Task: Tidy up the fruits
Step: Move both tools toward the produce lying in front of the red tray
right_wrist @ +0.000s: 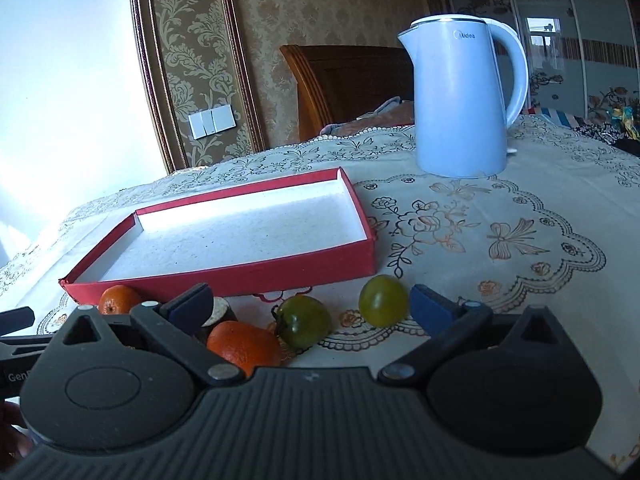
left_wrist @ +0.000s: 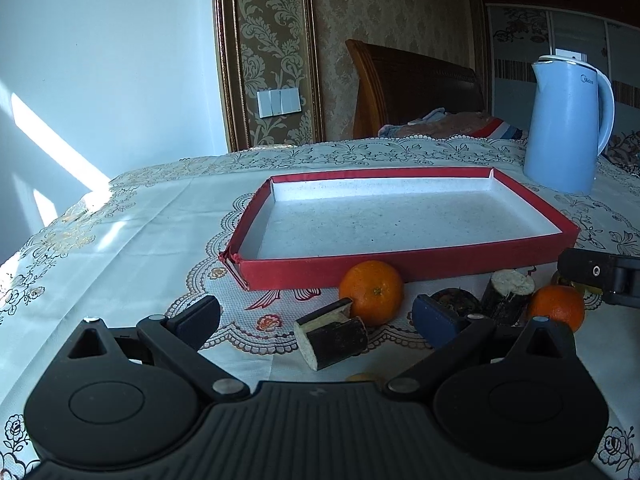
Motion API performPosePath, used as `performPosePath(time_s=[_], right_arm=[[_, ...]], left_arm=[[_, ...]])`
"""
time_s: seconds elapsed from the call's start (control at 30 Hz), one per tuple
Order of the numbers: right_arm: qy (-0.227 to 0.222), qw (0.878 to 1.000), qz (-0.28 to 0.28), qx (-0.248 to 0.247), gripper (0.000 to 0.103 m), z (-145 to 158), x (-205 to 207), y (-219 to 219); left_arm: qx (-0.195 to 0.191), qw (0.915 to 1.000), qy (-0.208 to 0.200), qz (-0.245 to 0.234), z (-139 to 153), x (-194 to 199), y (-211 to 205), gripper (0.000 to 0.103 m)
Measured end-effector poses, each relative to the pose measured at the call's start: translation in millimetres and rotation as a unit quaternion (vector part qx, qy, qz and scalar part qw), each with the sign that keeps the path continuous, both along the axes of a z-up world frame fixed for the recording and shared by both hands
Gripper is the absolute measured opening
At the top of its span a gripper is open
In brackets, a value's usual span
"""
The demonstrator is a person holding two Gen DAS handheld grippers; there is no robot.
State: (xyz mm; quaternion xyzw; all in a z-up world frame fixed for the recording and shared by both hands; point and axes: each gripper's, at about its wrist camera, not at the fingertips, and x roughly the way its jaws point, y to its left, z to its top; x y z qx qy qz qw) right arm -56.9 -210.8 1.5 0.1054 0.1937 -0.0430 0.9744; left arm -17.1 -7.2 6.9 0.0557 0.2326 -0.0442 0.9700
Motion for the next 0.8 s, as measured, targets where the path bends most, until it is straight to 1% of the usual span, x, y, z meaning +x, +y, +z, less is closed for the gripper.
performPosePath(time_s=[0.07, 0.17, 0.27, 0.43, 0.53, 0.7, 0.8], right_arm=[[0.001, 1.000, 0.004, -0.009, 0.103, 0, 1, 4], [0.003, 1.000, 0.007, -0.016, 0.103, 0, 2, 7], [0.008, 1.000, 0.007, -0.009, 0.103, 0, 4, 5], [0.015, 1.000, 0.005, 0.008, 0.103, -2, 6, 0], [0.013, 1.000, 0.007, 0.014, 0.103, -3, 6, -2], [0.015, 1.000, 0.001, 0.018, 0.103, -3, 5, -3], [0.017, 1.000, -0.006, 0.019, 0.103, -4, 6, -4]], left_arm=[[0.004, 1.0000, 0.001, -0.001, 0, 0, -1, 0.103], [0.003, 0.9998, 0.017, 0.004, -2, 4, 1, 0.103], [-0.004, 0.9996, 0.025, 0.013, -3, 7, 4, 0.103], [-0.019, 0.9994, 0.026, 0.015, -2, 7, 11, 0.103], [-0.046, 0.9981, 0.024, 0.033, 0, 8, 23, 0.103], [-0.107, 0.9919, 0.045, 0.052, -1, 11, 45, 0.103], [-0.119, 0.9897, 0.047, 0.065, 1, 8, 54, 0.103]])
